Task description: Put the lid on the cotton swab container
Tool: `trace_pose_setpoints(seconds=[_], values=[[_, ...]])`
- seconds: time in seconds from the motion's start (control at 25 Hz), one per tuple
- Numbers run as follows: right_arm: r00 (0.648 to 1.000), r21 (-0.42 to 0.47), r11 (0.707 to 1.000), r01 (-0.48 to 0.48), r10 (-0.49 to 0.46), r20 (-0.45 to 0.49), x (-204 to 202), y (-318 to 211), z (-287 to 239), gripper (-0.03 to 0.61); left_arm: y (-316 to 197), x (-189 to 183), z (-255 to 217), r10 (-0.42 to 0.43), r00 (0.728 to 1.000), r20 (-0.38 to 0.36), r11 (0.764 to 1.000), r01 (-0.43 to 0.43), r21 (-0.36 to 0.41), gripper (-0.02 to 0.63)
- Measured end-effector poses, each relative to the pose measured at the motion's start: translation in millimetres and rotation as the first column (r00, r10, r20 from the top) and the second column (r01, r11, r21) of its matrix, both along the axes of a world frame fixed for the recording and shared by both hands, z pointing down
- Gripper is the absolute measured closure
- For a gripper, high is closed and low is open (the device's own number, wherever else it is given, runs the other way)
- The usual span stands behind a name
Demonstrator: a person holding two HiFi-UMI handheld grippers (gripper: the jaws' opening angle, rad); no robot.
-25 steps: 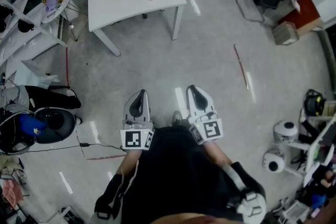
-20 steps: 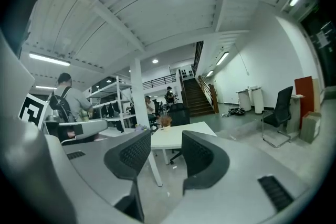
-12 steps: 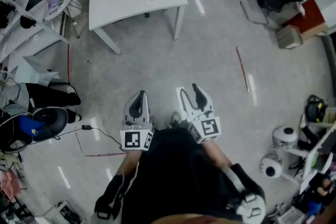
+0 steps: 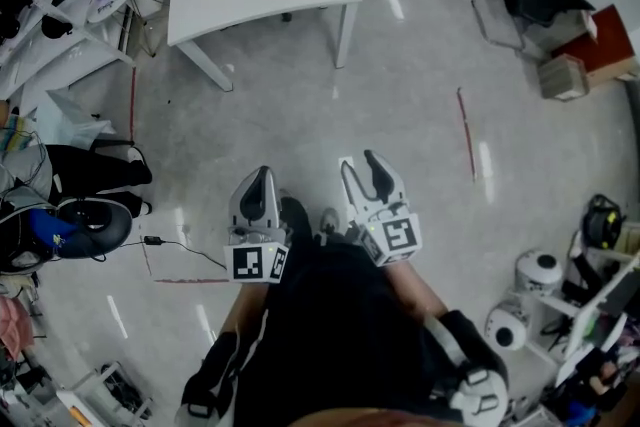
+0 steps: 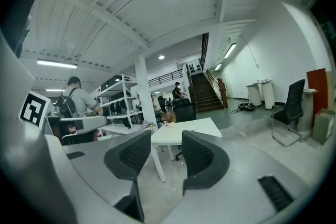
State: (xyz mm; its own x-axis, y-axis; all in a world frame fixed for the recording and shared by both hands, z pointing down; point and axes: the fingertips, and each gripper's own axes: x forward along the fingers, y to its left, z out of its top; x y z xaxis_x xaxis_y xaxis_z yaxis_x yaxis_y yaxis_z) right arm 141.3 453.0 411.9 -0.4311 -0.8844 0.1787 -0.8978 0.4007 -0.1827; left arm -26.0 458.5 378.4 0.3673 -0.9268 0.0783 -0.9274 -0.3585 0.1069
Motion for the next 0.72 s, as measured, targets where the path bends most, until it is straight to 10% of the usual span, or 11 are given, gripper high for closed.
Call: trace_pose_setpoints(seconds=[0.72], values=[[1.0,-0.045,0.999,0.006,-0.006,0.003,-65,-242,17,0.414,-259,-51,24,0.057,0.998,-0.035,0.998,-0.058,-0.038,0.606]])
